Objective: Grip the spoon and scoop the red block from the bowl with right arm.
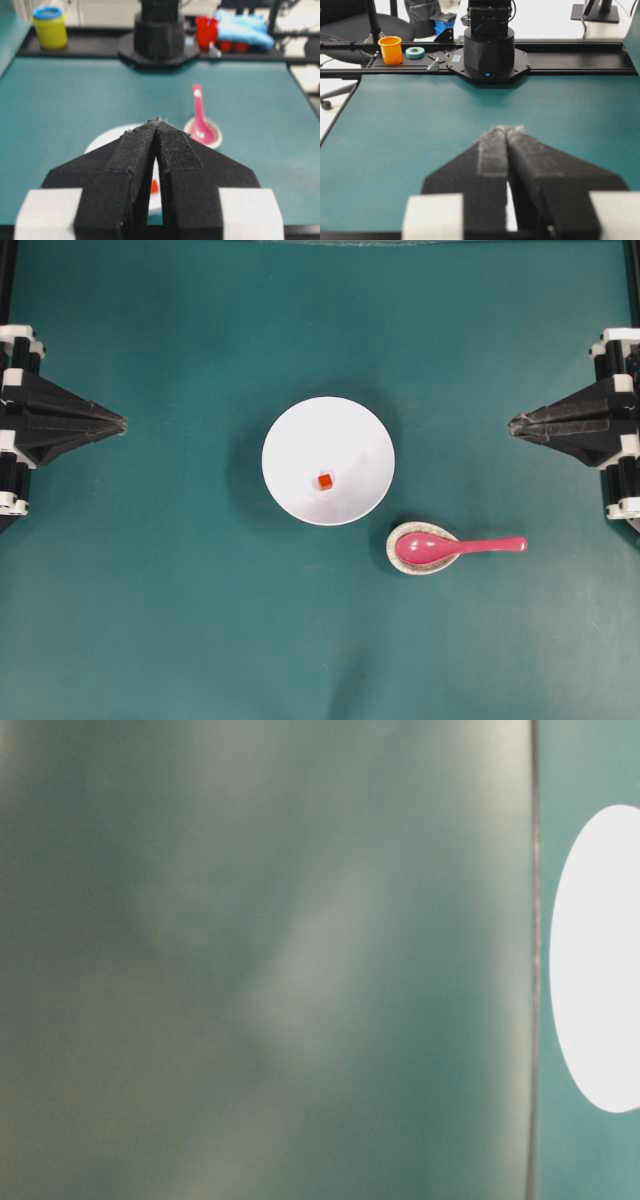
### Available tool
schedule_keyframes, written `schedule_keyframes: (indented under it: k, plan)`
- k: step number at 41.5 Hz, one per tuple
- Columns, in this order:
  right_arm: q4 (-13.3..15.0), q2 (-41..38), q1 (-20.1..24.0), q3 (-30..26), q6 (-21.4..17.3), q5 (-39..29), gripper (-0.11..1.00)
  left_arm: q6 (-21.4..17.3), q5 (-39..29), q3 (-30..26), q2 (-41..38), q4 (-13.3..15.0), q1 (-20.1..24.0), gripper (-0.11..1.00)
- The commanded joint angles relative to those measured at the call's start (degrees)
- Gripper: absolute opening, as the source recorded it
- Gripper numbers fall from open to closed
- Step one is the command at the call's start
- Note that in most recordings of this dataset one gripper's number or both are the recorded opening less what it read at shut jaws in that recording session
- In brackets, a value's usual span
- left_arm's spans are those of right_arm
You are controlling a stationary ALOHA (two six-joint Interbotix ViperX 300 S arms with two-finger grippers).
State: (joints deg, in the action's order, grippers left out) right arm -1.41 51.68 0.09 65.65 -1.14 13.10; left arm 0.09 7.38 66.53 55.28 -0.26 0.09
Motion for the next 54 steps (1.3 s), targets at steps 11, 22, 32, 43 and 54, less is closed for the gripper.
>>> schedule_keyframes:
  k: [11,22,32,43,54]
  plan:
    - [-0.5,-0.4,0.0,-2.4,-2.7,0.2,0.19,-0.4,-3.5,-1.5,-0.5,-0.2,0.0,0.0]
    - [-0.5,-0.5,0.2,-2.4,-5.3,0.1,0.46,-0.4,-5.8,-1.5,-0.5,-0.2,2.6,0.0]
    - [-0.5,-2.5,2.3,-1.7,-5.3,0.4,0.48,-0.9,-7.5,-1.5,-0.5,-0.2,3.8,0.0]
    - [-4.2,-9.3,7.6,2.8,-5.5,6.7,0.49,-0.9,-10.4,-1.4,-0.6,-0.3,3.7,0.0]
    - [-8.4,-18.9,11.0,4.4,-5.5,7.9,0.5,-0.9,-11.1,-1.3,-0.8,-0.3,3.7,0.0]
